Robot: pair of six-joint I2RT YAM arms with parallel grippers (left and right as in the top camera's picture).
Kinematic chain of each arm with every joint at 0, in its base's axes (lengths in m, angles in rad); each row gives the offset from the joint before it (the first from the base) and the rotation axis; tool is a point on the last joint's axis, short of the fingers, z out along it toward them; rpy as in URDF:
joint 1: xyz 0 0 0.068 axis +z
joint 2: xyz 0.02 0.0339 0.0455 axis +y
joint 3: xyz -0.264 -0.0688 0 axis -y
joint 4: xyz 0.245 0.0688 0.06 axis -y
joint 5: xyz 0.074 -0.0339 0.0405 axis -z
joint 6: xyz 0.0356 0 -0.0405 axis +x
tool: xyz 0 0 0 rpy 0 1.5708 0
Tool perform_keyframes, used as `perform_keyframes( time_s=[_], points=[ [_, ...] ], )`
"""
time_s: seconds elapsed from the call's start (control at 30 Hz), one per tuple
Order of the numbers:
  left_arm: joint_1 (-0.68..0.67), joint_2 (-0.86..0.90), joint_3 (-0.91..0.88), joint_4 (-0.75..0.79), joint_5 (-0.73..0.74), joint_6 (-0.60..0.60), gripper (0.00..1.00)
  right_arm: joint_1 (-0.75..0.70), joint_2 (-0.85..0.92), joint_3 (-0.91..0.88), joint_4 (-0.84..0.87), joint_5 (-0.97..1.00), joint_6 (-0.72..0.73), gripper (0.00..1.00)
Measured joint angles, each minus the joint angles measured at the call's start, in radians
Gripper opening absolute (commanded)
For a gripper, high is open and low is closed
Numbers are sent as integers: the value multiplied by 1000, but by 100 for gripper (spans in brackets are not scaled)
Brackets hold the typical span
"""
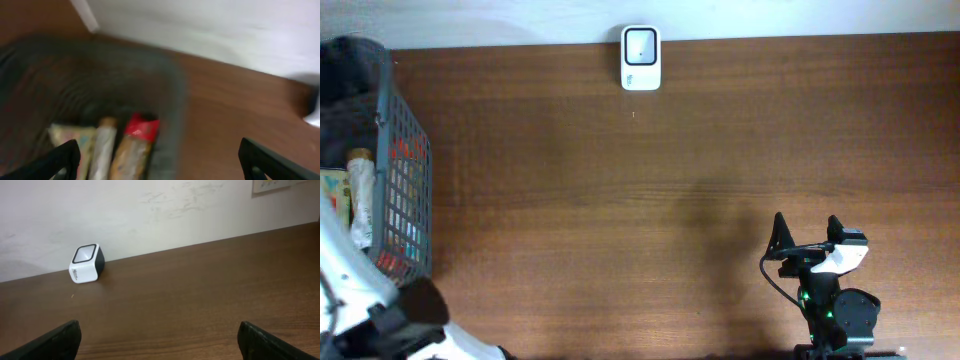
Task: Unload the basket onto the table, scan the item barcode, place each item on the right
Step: 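Reach the left gripper into the basket and grasp the white tube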
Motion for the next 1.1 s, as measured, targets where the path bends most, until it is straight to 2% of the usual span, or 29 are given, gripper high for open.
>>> perform_keyframes(
  time_s=[0.13,0.2,0.23,0.5,0.53,0.57,0.63,0.67,0.8,0.83,0.9,1.03,1.1],
  points=[
    [129,106,-3,-4,-51,-45,100,0,0,0,0,0,0,99],
    [151,142,-25,3,-66,-41,89,0,0,0,0,0,1,99],
    [161,161,-44,4,-71,-27,88,0,0,0,0,0,1,99],
    [175,280,-321,124,-128,43,84,0,0,0,0,0,0,99],
    [176,286,-375,181,-141,46,84,0,0,0,0,0,0,99],
    [177,300,-416,222,-153,47,78,0,0,0,0,0,1,99],
    [177,325,-471,287,-168,53,74,0,0,0,0,0,0,99],
    [177,340,-494,305,-173,58,65,0,0,0,0,0,0,99],
    [177,373,-544,354,-203,84,59,0,0,0,0,0,0,99],
    [177,381,-544,358,-213,84,53,0,0,0,0,0,0,99],
    [180,417,-544,370,-241,95,16,0,0,0,0,0,0,99],
    [183,423,-533,369,-266,108,2,0,0,0,0,0,0,99],
    [183,425,-522,356,-268,110,0,0,0,0,0,0,0,99]
  ],
)
